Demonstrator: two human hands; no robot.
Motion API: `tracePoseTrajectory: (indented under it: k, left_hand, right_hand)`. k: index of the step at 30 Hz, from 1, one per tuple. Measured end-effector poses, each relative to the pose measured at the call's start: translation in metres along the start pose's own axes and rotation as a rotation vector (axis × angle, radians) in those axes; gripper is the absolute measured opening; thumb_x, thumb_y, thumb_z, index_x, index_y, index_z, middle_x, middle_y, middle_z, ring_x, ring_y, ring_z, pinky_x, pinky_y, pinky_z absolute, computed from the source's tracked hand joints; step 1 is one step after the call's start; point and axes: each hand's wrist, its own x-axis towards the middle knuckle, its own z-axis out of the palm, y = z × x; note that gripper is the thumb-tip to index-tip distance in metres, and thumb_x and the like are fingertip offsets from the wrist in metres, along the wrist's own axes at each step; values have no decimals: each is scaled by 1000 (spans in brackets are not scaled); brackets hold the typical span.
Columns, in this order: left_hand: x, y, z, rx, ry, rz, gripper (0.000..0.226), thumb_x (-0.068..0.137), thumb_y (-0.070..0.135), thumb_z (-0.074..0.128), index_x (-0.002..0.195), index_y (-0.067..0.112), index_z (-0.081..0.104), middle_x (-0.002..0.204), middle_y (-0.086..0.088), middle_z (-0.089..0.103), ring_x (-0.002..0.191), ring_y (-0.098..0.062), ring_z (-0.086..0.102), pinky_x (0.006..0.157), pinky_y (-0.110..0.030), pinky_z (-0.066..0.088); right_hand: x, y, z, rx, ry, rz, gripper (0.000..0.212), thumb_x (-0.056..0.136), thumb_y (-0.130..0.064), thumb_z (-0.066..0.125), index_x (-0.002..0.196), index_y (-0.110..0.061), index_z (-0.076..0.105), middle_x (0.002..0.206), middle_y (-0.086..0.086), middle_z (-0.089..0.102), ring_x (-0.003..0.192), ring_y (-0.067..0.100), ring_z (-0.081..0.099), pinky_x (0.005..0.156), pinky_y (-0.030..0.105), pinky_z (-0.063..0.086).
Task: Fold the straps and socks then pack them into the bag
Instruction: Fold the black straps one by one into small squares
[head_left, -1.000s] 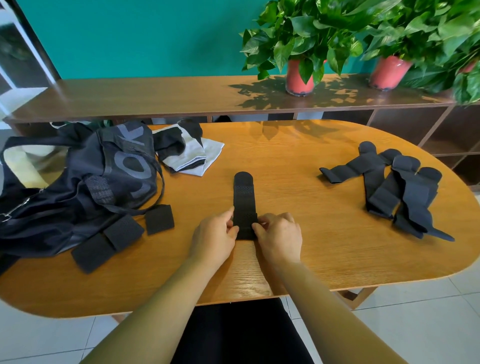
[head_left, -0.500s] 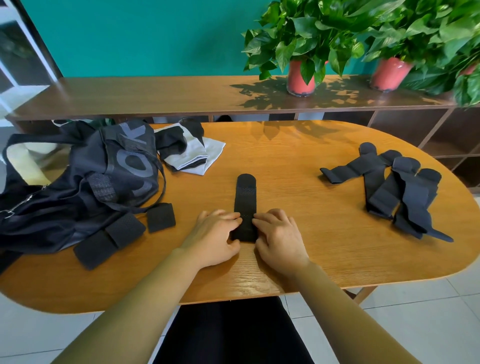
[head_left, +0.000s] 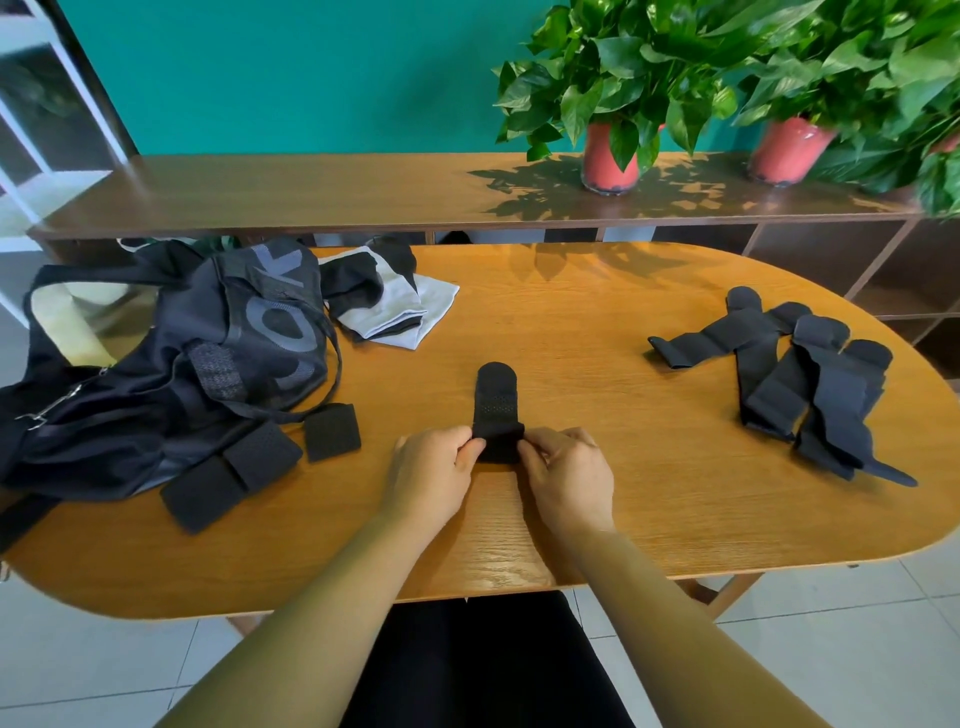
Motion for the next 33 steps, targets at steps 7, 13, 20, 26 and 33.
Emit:
tracePoseTrajectory:
  k: [7, 13, 20, 26, 33]
  left_hand:
    - [8, 7, 2, -24, -18, -57, 42, 96, 29, 55, 57, 15, 45, 54, -1, 46, 52, -18, 42, 49, -29, 27]
    - [11, 3, 7, 9, -4, -49, 43, 95, 28, 57, 57, 13, 44, 59, 0, 42, 55, -18, 40, 49, -30, 24]
    - [12, 6, 7, -7, -35, -121, 26, 93, 30, 59, 115, 16, 62, 91, 0, 61, 82, -18, 59, 73, -36, 54]
    - [7, 4, 10, -65, 18, 40, 58, 92, 12, 60, 145, 21, 39, 129, -2, 46, 113, -18, 50, 92, -31, 48]
    - [10, -7, 1, 108, -178, 199, 46, 98, 24, 47, 144, 17, 43, 146, 5, 41, 133, -16, 31, 108, -33, 35]
  right_hand:
    - [1, 5, 14, -8, 82, -6, 10, 85, -21, 67, 83, -15, 75, 73, 5, 64, 84, 26, 52, 64, 37, 47]
    - [0, 7, 24, -74, 149, -25, 9, 79, -22, 73, 74, -15, 74, 71, 4, 57, 73, 26, 50, 59, 37, 45]
    - [1, 7, 24, -120, 118, -4, 16, 81, -26, 71, 91, -13, 73, 84, 6, 62, 83, 26, 52, 68, 37, 46]
    - [0, 6, 24, -133, 124, -78, 27, 77, -23, 73, 104, -20, 69, 87, 3, 62, 80, 25, 56, 62, 35, 43]
    - [-2, 8, 22, -310, 114, -219, 32, 83, -29, 46, 97, -24, 73, 86, 2, 61, 75, 24, 56, 54, 30, 35]
